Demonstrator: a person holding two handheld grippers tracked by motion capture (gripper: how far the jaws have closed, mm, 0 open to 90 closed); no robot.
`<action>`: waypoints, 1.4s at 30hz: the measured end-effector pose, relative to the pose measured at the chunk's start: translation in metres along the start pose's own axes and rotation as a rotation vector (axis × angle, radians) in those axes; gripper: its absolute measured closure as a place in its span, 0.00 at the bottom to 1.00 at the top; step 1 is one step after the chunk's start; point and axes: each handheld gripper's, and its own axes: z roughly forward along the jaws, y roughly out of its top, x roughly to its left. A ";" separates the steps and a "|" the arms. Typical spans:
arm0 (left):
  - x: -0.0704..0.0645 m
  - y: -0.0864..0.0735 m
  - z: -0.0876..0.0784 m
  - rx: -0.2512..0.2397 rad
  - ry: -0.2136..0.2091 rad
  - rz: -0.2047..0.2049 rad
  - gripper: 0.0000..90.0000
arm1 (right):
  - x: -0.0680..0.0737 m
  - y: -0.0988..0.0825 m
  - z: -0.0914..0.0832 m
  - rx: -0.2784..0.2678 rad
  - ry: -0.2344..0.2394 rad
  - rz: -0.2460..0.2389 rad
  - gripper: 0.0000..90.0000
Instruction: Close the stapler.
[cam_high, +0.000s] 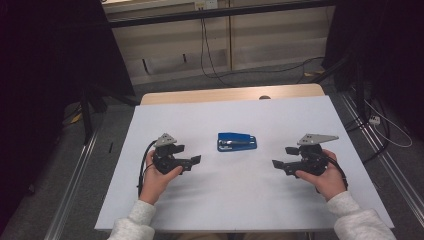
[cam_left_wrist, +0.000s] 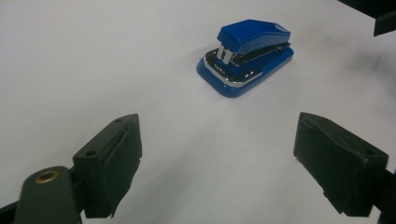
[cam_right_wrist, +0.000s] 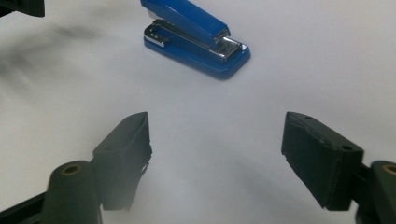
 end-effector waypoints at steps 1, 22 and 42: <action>0.000 0.000 0.000 0.000 0.000 0.000 0.17 | 0.000 0.000 0.000 0.000 0.000 0.000 0.25; -0.002 -0.026 -0.044 -0.062 -0.001 0.014 0.09 | 0.018 -0.017 -0.023 -0.007 0.022 -0.024 0.20; 0.001 -0.048 -0.071 -0.060 0.021 0.008 0.08 | 0.024 -0.032 -0.038 0.008 0.014 -0.035 0.18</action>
